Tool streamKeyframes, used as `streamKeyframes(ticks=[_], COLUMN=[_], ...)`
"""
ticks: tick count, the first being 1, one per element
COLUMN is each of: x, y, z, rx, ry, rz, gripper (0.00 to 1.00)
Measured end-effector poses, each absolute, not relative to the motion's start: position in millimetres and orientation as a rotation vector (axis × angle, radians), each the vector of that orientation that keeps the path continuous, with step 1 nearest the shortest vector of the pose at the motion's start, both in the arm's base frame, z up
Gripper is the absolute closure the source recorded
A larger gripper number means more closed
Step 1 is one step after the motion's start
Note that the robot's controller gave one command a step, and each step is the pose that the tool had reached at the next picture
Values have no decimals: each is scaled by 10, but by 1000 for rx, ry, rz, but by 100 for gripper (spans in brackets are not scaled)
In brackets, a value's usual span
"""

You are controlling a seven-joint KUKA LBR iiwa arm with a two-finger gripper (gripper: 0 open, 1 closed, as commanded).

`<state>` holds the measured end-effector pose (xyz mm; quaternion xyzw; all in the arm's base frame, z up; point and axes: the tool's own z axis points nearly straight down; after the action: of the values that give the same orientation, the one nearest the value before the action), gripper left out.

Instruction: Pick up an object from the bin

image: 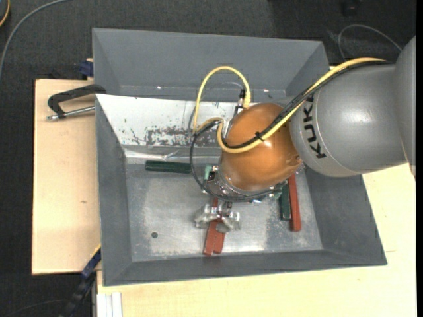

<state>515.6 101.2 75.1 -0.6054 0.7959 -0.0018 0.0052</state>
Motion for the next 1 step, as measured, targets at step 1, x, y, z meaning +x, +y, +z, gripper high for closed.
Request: streamKeyframes(ticks=[1], x=[5114], y=[930], z=[2269], rx=[-2020], ry=[2396], rz=[-2], gripper=[100])
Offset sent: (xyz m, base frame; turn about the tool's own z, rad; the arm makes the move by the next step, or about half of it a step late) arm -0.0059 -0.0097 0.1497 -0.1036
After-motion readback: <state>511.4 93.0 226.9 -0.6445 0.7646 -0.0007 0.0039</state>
